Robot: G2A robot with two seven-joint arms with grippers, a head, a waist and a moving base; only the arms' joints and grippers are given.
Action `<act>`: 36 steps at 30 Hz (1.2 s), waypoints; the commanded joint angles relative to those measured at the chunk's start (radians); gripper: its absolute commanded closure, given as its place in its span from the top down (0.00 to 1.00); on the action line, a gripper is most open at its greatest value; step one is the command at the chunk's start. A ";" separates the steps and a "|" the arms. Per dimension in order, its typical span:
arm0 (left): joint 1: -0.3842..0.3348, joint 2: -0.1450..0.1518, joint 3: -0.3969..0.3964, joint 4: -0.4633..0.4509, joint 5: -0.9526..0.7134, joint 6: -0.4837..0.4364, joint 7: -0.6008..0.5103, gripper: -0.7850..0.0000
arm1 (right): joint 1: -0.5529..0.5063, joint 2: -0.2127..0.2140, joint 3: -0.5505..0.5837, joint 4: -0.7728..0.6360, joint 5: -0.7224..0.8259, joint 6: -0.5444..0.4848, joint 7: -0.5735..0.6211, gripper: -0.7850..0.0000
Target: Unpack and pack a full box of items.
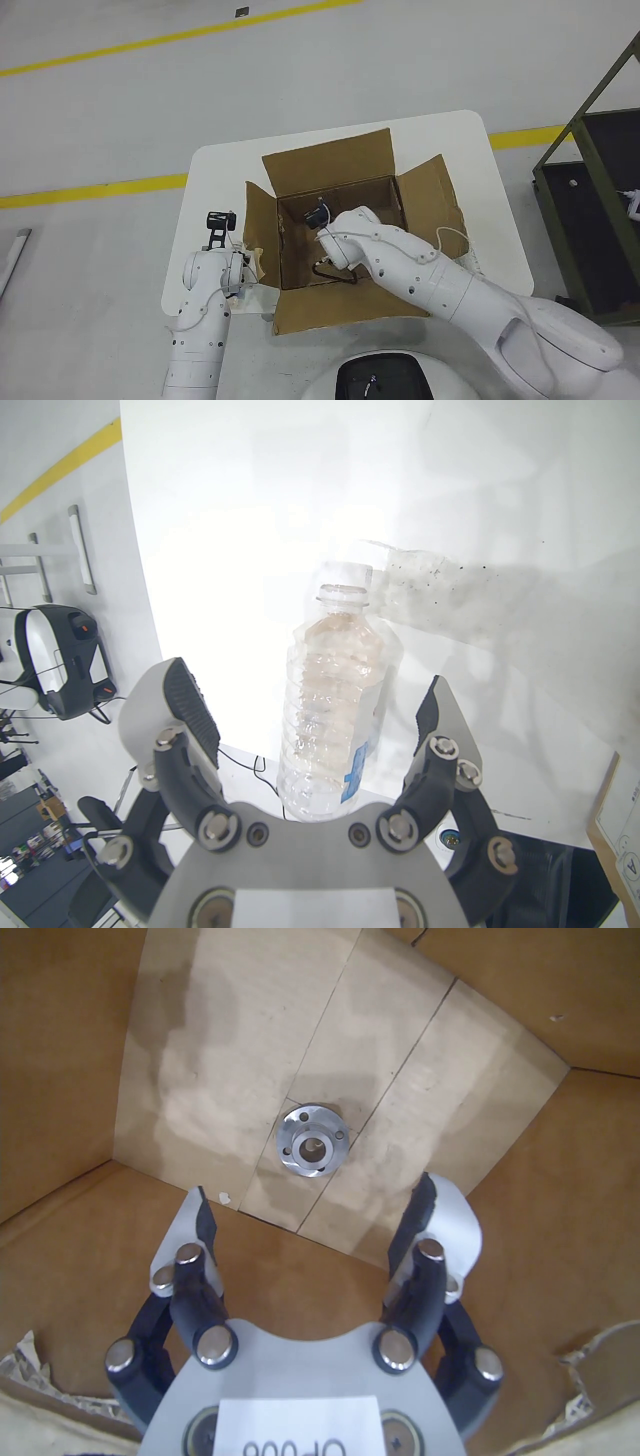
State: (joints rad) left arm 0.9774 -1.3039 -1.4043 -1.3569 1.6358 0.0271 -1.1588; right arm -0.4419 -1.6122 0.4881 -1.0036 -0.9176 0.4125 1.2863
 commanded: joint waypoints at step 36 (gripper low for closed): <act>0.000 0.000 0.000 0.000 0.000 0.000 0.000 1.00 | 0.073 -0.195 -0.025 0.473 0.055 -0.119 -0.144 0.42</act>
State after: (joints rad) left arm 0.9774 -1.3039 -1.4043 -1.3569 1.6358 0.0271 -1.1588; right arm -0.3696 -1.8044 0.4627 -0.5369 -0.8627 0.2963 1.1443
